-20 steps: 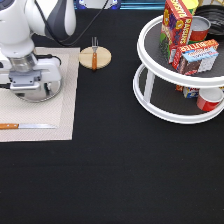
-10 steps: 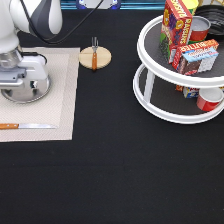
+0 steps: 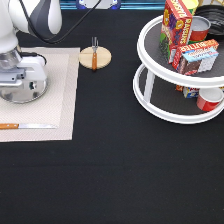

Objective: Arrange plate and fork

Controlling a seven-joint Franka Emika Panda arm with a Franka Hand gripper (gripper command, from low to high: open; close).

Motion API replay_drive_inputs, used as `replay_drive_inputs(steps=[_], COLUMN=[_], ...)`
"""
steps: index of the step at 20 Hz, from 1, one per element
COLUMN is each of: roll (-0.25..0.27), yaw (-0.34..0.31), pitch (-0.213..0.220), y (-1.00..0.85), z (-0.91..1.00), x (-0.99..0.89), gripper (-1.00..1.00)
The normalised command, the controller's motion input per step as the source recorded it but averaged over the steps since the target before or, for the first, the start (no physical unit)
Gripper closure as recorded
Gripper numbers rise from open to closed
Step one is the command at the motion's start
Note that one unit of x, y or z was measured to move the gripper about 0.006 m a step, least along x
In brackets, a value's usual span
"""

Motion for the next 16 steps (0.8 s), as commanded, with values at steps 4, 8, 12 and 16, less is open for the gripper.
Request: replay_drive_inputs(steps=[4,8,12,16], roll=[-0.052,-0.057,-0.088,-0.111], yaw=[-0.005,-0.054,-0.044,-0.012], pitch=[-0.018,-0.024,-0.043,-0.078], y=[0.72,0.59,0.76,0.79], z=[0.08,0.41,0.62,0.64], x=[-0.02,-0.16,-0.31,-0.54], gripper=[-1.00,-1.00,-1.00,-1.00])
